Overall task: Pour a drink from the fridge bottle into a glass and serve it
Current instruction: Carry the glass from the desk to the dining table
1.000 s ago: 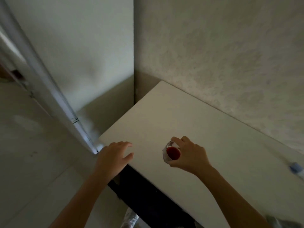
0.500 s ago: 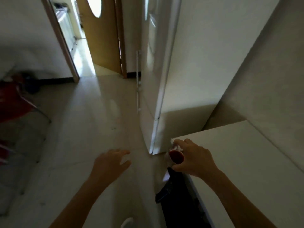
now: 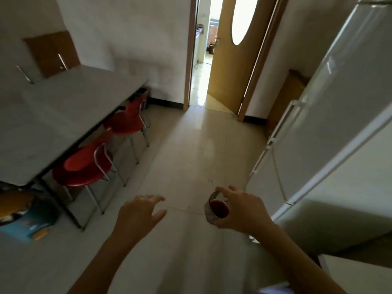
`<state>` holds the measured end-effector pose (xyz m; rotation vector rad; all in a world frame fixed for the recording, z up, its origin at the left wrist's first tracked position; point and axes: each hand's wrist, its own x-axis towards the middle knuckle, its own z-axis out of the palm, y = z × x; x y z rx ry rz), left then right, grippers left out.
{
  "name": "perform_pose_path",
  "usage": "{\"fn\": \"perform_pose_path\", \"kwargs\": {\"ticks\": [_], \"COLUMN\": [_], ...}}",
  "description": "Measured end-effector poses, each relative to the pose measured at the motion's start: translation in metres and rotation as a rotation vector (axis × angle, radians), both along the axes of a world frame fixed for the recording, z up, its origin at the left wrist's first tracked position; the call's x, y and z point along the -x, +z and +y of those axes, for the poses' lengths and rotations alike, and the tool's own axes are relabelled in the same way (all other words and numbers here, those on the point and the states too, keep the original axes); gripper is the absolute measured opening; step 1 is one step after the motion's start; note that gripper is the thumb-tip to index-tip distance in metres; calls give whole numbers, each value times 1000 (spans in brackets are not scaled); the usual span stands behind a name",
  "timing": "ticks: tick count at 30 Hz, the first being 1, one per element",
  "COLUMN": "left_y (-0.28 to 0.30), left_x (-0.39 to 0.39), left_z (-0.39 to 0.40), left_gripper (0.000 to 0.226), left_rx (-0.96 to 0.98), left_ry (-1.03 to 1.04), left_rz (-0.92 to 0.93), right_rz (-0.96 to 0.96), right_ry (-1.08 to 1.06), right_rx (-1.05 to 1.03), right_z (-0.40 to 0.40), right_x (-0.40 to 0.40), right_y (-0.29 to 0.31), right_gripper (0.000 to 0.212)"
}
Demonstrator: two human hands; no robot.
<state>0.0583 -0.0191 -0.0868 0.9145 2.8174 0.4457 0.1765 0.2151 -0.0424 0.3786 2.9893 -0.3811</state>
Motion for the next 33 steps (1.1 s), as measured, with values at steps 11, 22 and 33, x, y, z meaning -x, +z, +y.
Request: {"fn": "perform_pose_path", "kwargs": {"ticks": [11,22,33], "left_y": [-6,-22,-43], "left_x": [144,275,398], "left_z": [-103,-150,-188], "left_gripper": [40,39,39], "left_rx": [15,12,-16], "left_ry": [265,631,916], "left_rz": [-2,-8,-23], "right_rz": [-14,-2,-25], "right_ry": [260,570,853], "right_rx": [37,11,-56], "right_z": [-73,-120,-196], "right_x": [219,453,665], "right_y": [2,-19,-28], "right_gripper": [75,79,79]}}
